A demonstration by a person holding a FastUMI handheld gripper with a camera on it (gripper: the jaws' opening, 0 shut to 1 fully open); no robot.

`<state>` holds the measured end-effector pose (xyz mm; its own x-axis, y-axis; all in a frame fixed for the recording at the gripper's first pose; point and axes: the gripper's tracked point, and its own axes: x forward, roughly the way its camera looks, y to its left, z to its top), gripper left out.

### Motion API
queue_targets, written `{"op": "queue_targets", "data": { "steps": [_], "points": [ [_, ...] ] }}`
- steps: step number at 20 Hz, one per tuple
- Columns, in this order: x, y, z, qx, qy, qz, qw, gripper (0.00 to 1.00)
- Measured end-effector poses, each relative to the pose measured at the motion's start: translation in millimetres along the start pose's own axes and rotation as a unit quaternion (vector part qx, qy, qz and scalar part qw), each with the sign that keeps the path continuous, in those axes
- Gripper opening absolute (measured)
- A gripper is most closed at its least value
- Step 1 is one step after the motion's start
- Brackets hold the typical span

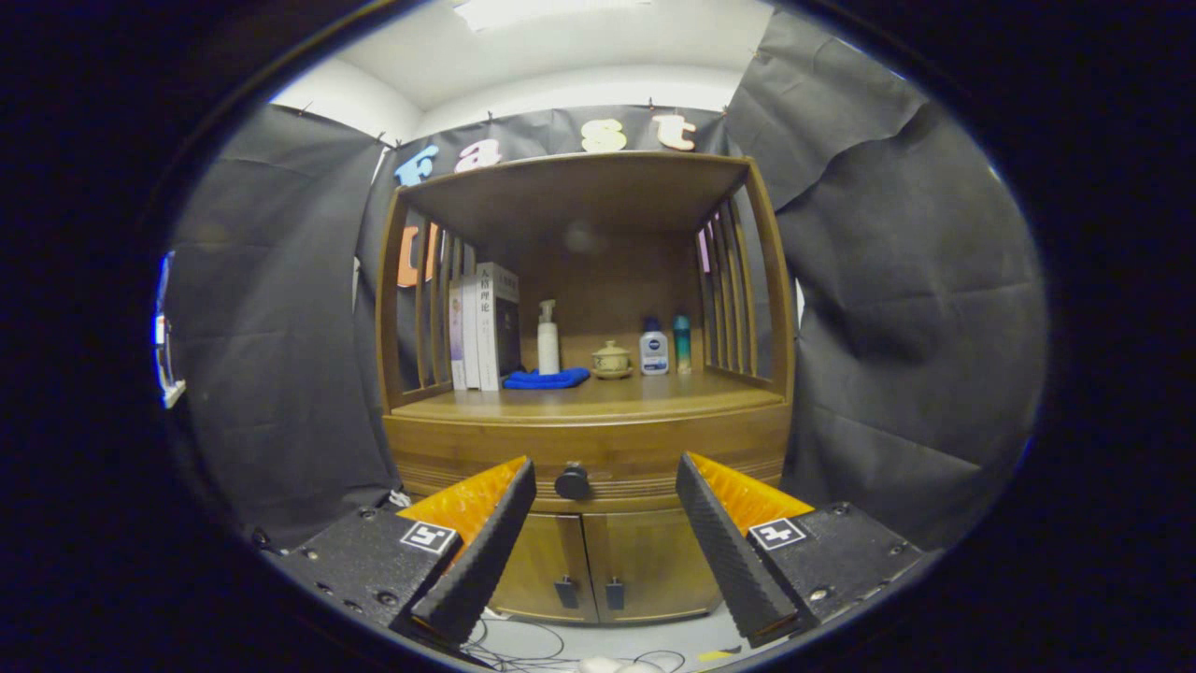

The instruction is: Pull open the drawer, take out the items inside it, and place them on the countertop above the cabinet.

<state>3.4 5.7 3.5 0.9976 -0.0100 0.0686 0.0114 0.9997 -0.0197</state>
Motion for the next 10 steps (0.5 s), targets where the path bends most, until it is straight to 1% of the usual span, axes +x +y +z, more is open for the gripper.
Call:
{"op": "queue_targets", "data": {
  "steps": [5, 8, 10],
  "points": [
    [14, 13, -26, -0.003, 0.002, 0.003, 1.0, 0.99],
    [31, 21, -46, -0.007, 0.019, 0.008, 1.0, 0.99],
    [47, 30, -57, -0.01, 0.033, 0.021, 0.999, 0.99]
  ]
}}
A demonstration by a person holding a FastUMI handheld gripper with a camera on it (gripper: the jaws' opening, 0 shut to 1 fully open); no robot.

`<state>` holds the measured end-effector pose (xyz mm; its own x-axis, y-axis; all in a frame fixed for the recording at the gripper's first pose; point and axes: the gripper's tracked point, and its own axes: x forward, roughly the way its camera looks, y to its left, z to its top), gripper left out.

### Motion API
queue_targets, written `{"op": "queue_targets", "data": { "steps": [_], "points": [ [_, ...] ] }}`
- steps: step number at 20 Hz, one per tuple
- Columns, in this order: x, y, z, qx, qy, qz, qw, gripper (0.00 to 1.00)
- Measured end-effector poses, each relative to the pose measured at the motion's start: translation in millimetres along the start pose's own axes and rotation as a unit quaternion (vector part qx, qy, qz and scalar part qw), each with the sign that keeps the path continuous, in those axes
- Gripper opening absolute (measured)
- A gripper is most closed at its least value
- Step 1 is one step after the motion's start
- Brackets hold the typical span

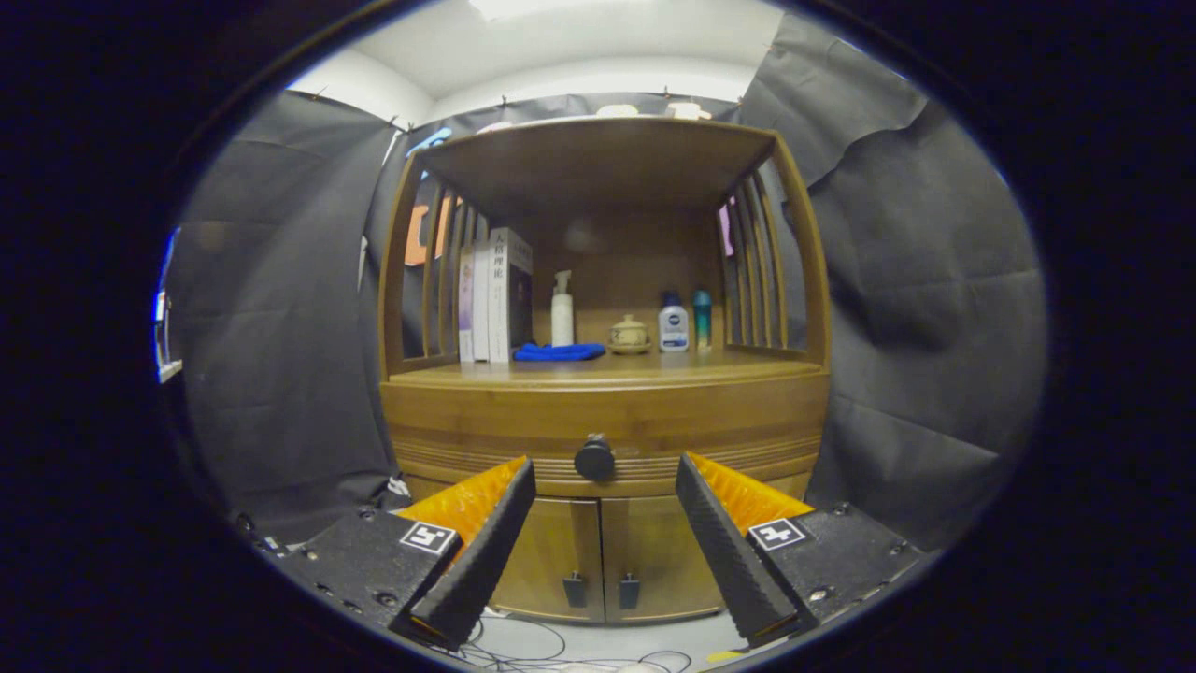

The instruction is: Pull open the drawer, take out the items inside it, and place them on the countertop above the cabinet.

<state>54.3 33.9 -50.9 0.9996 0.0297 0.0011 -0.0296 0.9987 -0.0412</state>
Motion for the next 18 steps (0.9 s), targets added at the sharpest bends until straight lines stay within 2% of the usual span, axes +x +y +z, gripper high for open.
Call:
{"op": "queue_targets", "data": {
  "steps": [6, 9, 12, 18],
  "points": [
    [66, 1, -6, 0.004, 0.018, 0.004, 1.0, 0.99],
    [97, 3, -21, -0.006, 0.042, 0.001, 0.999, 0.94],
    [116, 3, -36, -0.008, 0.064, -0.003, 0.998, 0.81],
    [131, -2, -37, 0.014, 0.064, -0.019, 0.998, 0.57]
  ]
}}
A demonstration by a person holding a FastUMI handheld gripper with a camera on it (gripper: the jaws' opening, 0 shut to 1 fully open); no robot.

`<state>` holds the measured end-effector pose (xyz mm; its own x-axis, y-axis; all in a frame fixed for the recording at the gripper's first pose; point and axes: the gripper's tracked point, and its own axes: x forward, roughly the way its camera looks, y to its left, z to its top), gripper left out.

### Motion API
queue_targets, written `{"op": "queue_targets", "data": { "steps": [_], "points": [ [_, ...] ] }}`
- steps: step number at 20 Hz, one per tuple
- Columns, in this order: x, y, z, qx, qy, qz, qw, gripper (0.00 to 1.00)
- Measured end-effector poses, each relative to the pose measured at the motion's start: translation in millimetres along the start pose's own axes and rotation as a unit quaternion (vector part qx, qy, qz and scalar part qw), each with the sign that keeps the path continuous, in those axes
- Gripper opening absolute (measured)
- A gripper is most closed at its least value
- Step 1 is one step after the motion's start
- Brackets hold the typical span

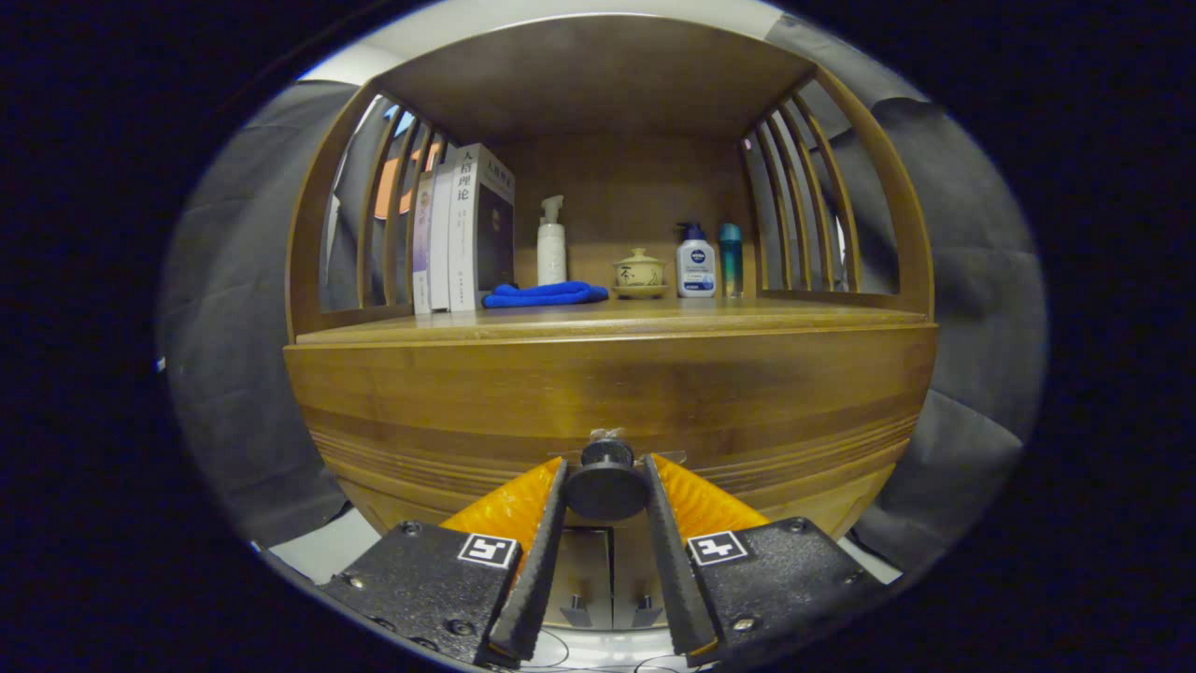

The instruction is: Pull open the drawer, take out the items inside it, and place them on the countertop above the cabinet.

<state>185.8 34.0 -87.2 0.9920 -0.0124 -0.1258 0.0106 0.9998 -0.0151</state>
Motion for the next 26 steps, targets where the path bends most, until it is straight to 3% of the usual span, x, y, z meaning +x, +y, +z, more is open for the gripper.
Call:
{"op": "queue_targets", "data": {
  "steps": [8, 12, 26],
  "points": [
    [4, -2, -2, -0.01, 0.033, 0.005, 0.999, 0.38],
    [2, -3, -3, -0.023, 0.035, 0.0, 0.999, 0.33],
    [-83, -5, -21, -0.02, 0.03, 0.005, 0.999, 0.32]
  ]
}}
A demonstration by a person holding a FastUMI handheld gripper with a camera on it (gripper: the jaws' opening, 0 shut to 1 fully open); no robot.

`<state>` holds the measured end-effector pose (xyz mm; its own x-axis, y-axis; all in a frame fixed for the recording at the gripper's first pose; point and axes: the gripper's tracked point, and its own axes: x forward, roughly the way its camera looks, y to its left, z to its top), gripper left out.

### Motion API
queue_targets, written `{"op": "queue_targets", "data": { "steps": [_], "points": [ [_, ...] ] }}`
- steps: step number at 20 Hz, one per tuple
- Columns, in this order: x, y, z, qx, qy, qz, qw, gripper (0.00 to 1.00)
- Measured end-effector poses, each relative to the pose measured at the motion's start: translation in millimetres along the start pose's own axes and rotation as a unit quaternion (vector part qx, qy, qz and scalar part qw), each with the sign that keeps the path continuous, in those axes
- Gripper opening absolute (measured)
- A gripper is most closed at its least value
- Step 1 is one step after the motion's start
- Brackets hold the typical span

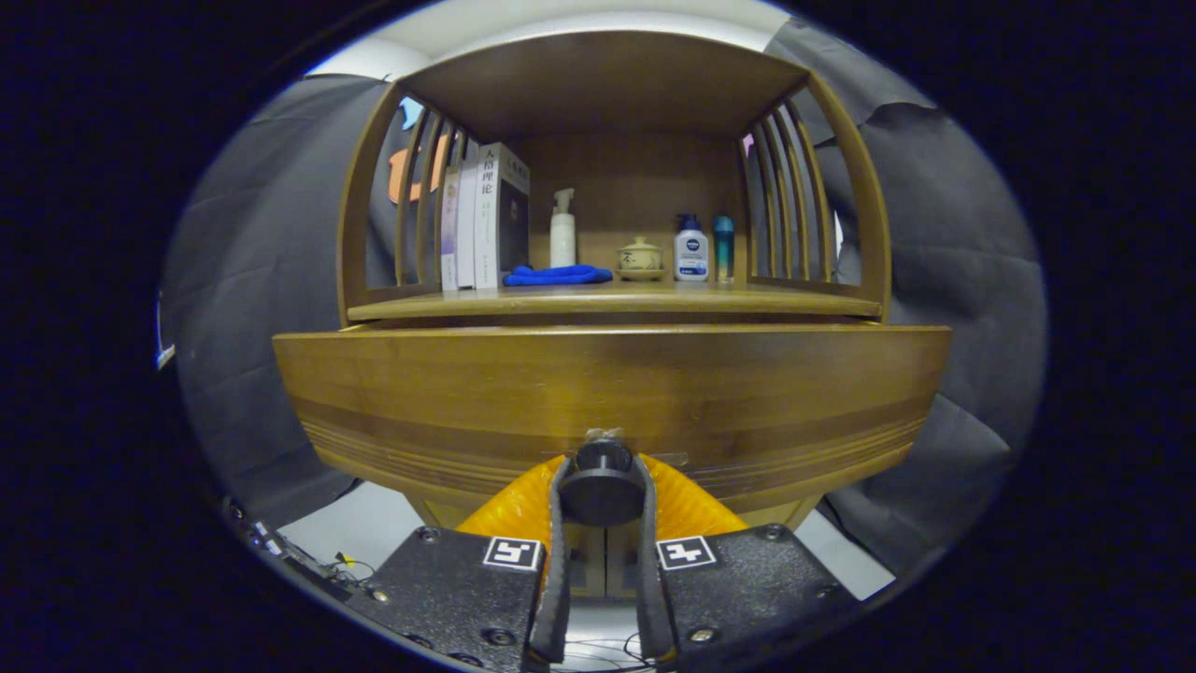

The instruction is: Pull open the drawer, take out the items inside it, and place them on the countertop above the cabinet.

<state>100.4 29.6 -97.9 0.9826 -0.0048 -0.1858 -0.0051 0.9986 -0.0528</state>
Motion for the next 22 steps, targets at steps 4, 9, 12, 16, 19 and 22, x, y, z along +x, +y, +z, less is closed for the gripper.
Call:
{"op": "queue_targets", "data": {
  "steps": [4, 9, 12, 16, 19, 22],
  "points": [
    [-19, 0, -6, -0.001, -0.004, -0.002, 1.0, 0.32],
    [-39, 5, -18, -0.002, -0.005, -0.007, 1.0, 0.32],
    [-48, 7, -21, 0.009, -0.001, -0.008, 1.0, 0.32],
    [-64, 6, -27, 0.012, 0.003, -0.008, 1.0, 0.32],
    [-75, 9, -32, 0.01, 0.005, -0.007, 1.0, 0.32],
    [-79, 9, -34, 0.008, 0.008, -0.007, 1.0, 0.32]
  ]
}}
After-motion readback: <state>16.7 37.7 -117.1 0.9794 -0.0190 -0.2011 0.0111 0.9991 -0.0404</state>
